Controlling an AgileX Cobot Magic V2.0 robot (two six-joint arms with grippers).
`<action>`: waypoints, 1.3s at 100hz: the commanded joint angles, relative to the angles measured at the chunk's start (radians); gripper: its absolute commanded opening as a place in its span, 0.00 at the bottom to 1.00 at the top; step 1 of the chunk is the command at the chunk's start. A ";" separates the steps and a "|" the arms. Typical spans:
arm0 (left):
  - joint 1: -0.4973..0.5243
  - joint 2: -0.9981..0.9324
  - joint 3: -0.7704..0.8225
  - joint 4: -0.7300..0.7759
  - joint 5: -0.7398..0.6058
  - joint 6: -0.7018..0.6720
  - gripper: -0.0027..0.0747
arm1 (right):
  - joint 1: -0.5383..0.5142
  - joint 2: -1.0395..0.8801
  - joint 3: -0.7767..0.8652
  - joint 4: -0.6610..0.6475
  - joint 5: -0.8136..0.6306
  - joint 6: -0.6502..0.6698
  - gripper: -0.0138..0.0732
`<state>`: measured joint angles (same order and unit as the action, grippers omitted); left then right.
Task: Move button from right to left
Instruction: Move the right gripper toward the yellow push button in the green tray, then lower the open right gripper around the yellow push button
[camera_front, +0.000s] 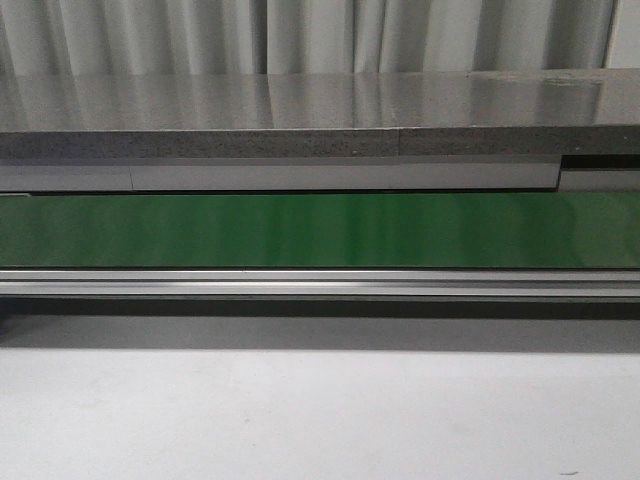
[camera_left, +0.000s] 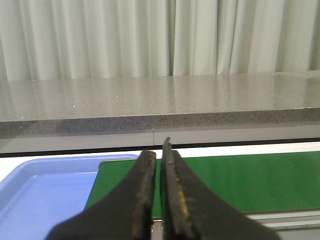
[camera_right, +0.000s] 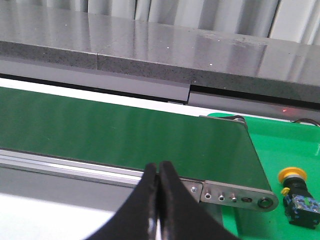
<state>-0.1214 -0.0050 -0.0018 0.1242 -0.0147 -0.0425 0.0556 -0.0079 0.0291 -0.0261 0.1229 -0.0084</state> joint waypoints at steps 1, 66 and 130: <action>-0.004 -0.037 0.040 -0.007 -0.075 -0.010 0.04 | -0.008 -0.018 0.001 -0.008 -0.081 -0.001 0.08; -0.004 -0.037 0.040 -0.007 -0.075 -0.010 0.04 | -0.007 0.044 -0.241 0.079 0.093 -0.001 0.08; -0.004 -0.037 0.040 -0.007 -0.075 -0.010 0.04 | -0.007 0.729 -0.864 0.100 0.724 0.002 0.08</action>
<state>-0.1214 -0.0050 -0.0018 0.1242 -0.0147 -0.0425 0.0556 0.6473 -0.7700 0.0591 0.8797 -0.0084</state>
